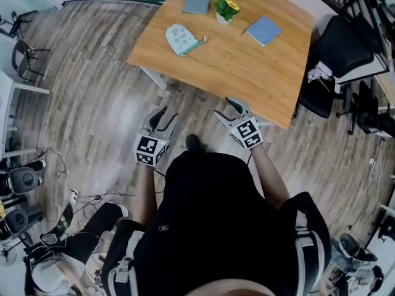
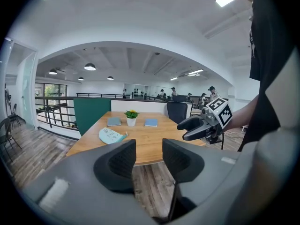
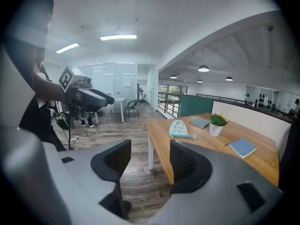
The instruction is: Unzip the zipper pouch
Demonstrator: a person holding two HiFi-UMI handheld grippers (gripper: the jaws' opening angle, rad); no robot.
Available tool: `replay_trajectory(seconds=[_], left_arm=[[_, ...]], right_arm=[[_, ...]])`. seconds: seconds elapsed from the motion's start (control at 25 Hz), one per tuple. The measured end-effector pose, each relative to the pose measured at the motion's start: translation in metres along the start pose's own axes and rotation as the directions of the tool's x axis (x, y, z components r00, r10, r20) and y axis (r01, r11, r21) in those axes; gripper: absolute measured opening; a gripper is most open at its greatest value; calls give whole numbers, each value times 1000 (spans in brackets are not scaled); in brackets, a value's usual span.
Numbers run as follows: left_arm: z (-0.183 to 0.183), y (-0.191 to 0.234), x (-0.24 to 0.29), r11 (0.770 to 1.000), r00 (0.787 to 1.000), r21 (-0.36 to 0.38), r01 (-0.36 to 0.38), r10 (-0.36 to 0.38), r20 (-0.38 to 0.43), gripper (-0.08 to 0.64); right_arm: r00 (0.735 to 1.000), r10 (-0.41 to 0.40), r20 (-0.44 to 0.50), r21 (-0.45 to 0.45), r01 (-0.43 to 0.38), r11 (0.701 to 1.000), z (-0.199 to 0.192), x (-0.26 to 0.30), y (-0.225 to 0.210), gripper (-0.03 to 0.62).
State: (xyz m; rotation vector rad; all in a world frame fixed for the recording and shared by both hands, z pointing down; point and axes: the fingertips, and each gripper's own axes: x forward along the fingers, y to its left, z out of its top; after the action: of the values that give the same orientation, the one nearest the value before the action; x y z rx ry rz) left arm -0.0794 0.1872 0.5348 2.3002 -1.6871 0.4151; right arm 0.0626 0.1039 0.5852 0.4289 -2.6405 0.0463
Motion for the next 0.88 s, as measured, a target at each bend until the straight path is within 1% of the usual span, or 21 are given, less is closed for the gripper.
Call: replay_trajectory(seconds=[0.16, 0.32, 0.4, 0.52, 0.76, 0.88], left_arm=[[-5, 28, -3, 1000, 1000, -6, 1, -1, -3, 176], [-6, 54, 4, 1000, 1000, -18, 1, -2, -15, 172], [-6, 64, 7, 1000, 1000, -26, 2, -3, -21, 172], [-7, 72, 11, 999, 1000, -33, 9, -10, -27, 169], [-1, 84, 37, 1000, 999, -25, 12, -14, -51, 169], [1, 98, 53, 1000, 997, -29, 0, -3, -80, 167]], right_arm=[[1000, 7, -8, -12, -7, 1000, 10, 26, 7, 261], [1000, 12, -12, -13, -12, 1000, 19, 51, 3, 259], [1000, 17, -7, -19, -17, 1000, 27, 61, 3, 259], [1000, 24, -20, -17, -24, 1000, 25, 70, 2, 258], [999, 32, -36, 2, -32, 999, 21, 90, -26, 247], [998, 47, -37, 6, -47, 999, 26, 109, -48, 245]])
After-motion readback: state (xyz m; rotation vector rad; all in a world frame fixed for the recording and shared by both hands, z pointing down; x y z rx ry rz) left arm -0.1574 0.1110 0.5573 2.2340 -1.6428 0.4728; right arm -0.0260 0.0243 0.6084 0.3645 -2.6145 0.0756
